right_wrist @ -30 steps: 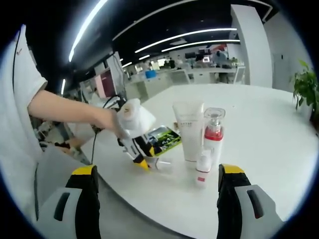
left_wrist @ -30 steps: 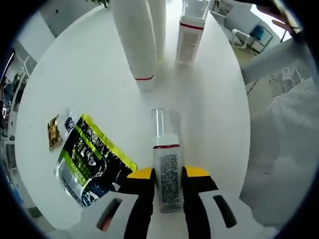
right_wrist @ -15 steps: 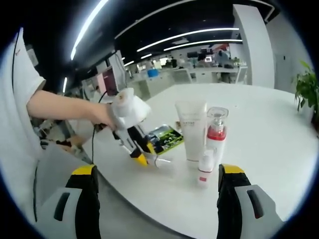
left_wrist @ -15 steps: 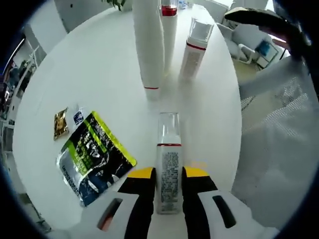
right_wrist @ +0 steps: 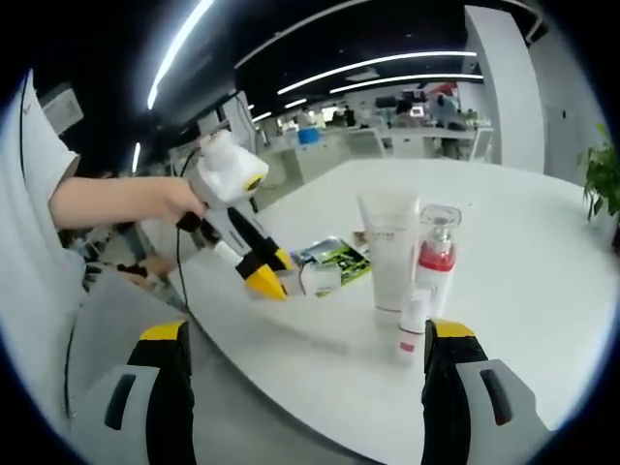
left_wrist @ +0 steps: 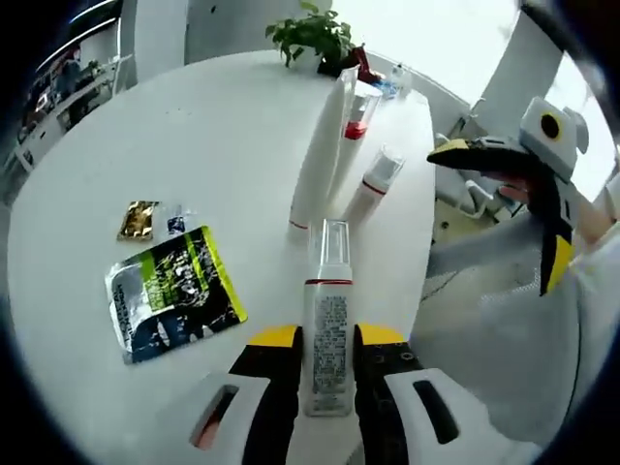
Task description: Arrange the skincare products in the storage area until every visible bottle or jar stands upright without overlapping.
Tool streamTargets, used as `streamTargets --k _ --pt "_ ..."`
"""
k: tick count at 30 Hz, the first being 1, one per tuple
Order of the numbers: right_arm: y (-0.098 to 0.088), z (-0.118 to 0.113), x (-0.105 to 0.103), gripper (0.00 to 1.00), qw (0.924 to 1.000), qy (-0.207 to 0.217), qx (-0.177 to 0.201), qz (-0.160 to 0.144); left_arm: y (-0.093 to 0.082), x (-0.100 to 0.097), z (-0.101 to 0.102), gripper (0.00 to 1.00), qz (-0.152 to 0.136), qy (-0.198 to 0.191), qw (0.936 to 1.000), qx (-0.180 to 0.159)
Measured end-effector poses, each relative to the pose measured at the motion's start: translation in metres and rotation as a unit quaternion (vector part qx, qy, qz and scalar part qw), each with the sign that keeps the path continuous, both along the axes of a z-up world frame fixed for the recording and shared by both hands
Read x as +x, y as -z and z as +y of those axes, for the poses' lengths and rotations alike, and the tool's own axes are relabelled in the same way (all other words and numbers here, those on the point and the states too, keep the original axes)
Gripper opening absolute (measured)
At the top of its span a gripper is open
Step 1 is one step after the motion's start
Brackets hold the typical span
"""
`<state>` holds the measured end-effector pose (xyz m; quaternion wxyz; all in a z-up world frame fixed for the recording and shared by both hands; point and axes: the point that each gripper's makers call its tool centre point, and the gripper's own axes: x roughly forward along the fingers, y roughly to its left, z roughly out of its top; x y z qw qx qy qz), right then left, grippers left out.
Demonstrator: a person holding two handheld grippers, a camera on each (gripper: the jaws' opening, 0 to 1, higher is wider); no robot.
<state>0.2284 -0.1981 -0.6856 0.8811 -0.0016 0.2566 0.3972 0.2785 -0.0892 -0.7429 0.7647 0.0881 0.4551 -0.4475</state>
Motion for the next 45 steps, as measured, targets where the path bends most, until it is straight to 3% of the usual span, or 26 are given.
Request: streamTargets --k 5,11,16,20,24,28,33,36,42,45 --pt "-0.004 0.003 -0.001 0.99 0.9998 -0.007 0.019 0.002 -0.024 -0.010 -0.006 0.25 0.016 -0.035 0.9959 -0.081" --pt "-0.013 0.006 -0.001 0.99 0.9980 -0.008 0.062 0.010 -0.060 -0.011 -0.011 0.25 0.013 -0.068 0.9821 -0.175" --pt "-0.035 0.011 -0.006 0.79 0.9920 -0.015 0.124 0.015 -0.089 -0.020 -0.020 0.25 0.014 -0.085 0.9655 -0.246" --pt "-0.048 0.017 -0.009 0.82 0.9861 -0.020 0.164 0.021 -0.102 -0.029 -0.023 0.25 0.014 -0.098 0.9546 -0.281" --pt "-0.053 0.029 -0.018 0.72 0.9837 -0.040 0.173 0.028 -0.121 -0.039 -0.030 0.25 0.025 -0.103 0.9359 -0.336" --pt "-0.061 0.049 -0.030 0.63 0.9765 -0.084 0.193 0.047 -0.141 -0.047 -0.035 0.25 0.022 -0.096 0.9187 -0.382" --pt "-0.091 0.071 -0.037 0.61 0.9524 -0.126 0.272 0.059 -0.167 -0.056 -0.042 0.25 -0.005 -0.075 0.9007 -0.428" --pt "-0.090 0.079 -0.040 0.58 0.9561 -0.151 0.245 0.054 -0.180 -0.063 -0.046 0.25 -0.013 -0.065 0.8903 -0.450" --pt "-0.096 0.081 -0.045 0.47 0.9537 -0.176 0.239 0.049 -0.189 -0.074 -0.055 0.25 -0.025 -0.051 0.8860 -0.460" --pt "-0.103 0.080 -0.051 0.38 0.9471 -0.202 0.244 0.048 -0.189 -0.076 -0.058 0.25 -0.026 -0.050 0.8838 -0.464"
